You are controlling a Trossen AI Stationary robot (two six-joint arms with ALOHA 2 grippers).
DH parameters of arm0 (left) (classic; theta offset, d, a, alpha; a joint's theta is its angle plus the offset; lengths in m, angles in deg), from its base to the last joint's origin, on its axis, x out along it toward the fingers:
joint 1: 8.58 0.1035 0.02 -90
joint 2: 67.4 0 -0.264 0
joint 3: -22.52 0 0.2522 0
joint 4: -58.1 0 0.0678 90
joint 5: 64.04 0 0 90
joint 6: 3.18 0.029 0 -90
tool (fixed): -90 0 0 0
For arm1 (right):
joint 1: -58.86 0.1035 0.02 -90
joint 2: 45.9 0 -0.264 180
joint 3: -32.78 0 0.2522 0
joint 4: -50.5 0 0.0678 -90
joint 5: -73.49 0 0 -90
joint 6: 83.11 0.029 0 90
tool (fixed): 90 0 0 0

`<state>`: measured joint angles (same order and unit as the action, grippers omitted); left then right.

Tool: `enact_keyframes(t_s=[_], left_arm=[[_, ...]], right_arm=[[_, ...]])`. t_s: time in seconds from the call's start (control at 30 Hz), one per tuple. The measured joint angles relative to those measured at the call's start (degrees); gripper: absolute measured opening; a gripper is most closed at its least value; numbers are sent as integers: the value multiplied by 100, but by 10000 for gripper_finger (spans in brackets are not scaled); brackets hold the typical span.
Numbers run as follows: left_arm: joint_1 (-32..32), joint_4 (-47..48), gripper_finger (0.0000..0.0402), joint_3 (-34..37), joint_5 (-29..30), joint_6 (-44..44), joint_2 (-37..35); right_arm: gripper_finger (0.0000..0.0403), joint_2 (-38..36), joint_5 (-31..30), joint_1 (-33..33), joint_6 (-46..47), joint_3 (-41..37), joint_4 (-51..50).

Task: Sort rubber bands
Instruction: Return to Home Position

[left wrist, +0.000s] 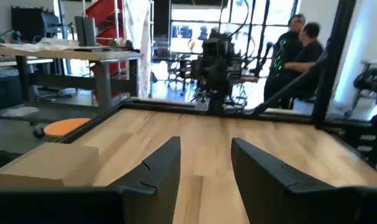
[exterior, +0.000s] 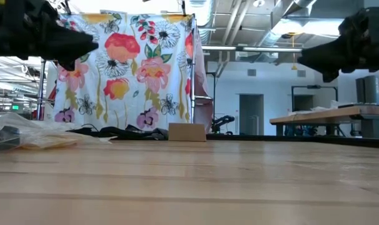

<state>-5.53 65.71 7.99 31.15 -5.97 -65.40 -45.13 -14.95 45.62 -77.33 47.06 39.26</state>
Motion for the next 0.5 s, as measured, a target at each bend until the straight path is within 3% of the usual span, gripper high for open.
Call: enact_keyframes(t_s=[0.5], left_arm=[[2,465,136,13,120,448,-2]], right_arm=[[138,36,-283,316,-111,-4,-148]])
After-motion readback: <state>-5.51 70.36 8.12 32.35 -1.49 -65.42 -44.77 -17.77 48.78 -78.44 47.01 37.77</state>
